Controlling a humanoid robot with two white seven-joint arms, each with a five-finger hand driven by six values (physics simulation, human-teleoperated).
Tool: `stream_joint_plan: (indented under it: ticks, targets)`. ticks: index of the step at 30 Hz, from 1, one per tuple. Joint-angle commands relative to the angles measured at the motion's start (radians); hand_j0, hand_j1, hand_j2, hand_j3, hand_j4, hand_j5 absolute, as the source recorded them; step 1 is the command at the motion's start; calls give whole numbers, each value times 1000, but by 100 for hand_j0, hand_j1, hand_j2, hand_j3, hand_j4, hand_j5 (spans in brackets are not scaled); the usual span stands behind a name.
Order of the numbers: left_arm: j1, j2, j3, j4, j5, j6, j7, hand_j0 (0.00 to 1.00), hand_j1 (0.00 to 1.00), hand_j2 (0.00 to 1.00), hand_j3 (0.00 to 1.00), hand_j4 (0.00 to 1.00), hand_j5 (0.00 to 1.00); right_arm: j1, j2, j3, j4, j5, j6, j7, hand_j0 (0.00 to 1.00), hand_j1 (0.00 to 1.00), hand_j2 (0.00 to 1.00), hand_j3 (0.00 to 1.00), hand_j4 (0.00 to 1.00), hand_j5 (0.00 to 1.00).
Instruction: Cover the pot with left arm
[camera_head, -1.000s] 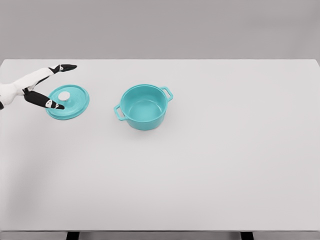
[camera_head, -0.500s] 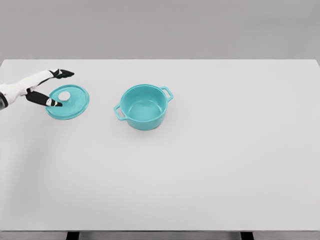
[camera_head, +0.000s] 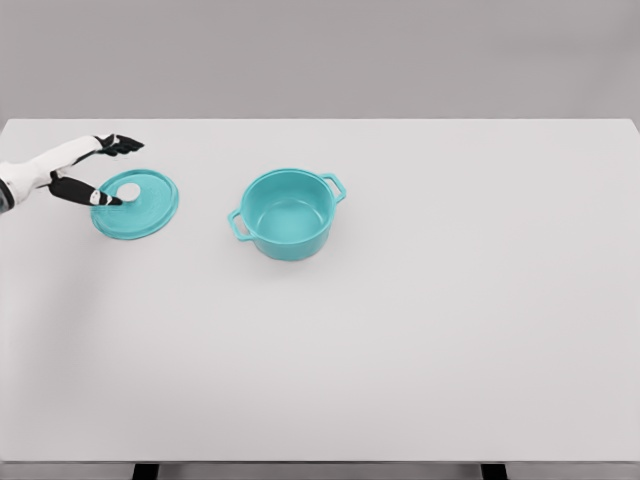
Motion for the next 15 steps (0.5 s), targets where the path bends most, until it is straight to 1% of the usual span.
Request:
stream_joint_plan:
  ticks: [1, 6, 7, 8, 9, 15]
  targets:
    - [0, -10, 1, 27, 5, 5, -3, 85, 85, 85, 85, 85, 85, 0, 0, 0, 0, 1, 0, 1, 100, 100, 100, 100, 100, 100]
    - [2, -16, 0, 29, 6, 5, -6, 85, 85, 85, 85, 85, 85, 0, 0, 0, 0, 1, 0, 1, 100, 100, 100, 100, 100, 100]
    - [2, -17, 0, 29, 6, 5, -12, 85, 85, 85, 85, 85, 85, 0, 0, 0, 0, 1, 0, 1, 100, 100, 100, 100, 100, 100]
    - [0, -22, 0, 29, 8, 5, -38, 82, 82, 82, 82, 82, 82, 0, 0, 0, 0, 1, 0, 1, 100, 100, 100, 100, 100, 100]
    - [-2, -22, 0, 29, 9, 5, -50, 82, 82, 82, 82, 82, 82, 0, 0, 0, 0, 1, 0, 1, 100, 100, 100, 100, 100, 100]
    - [-2, -26, 1, 29, 9, 5, -49, 82, 82, 82, 82, 82, 82, 0, 0, 0, 0, 1, 0, 1, 100, 100, 100, 100, 100, 100]
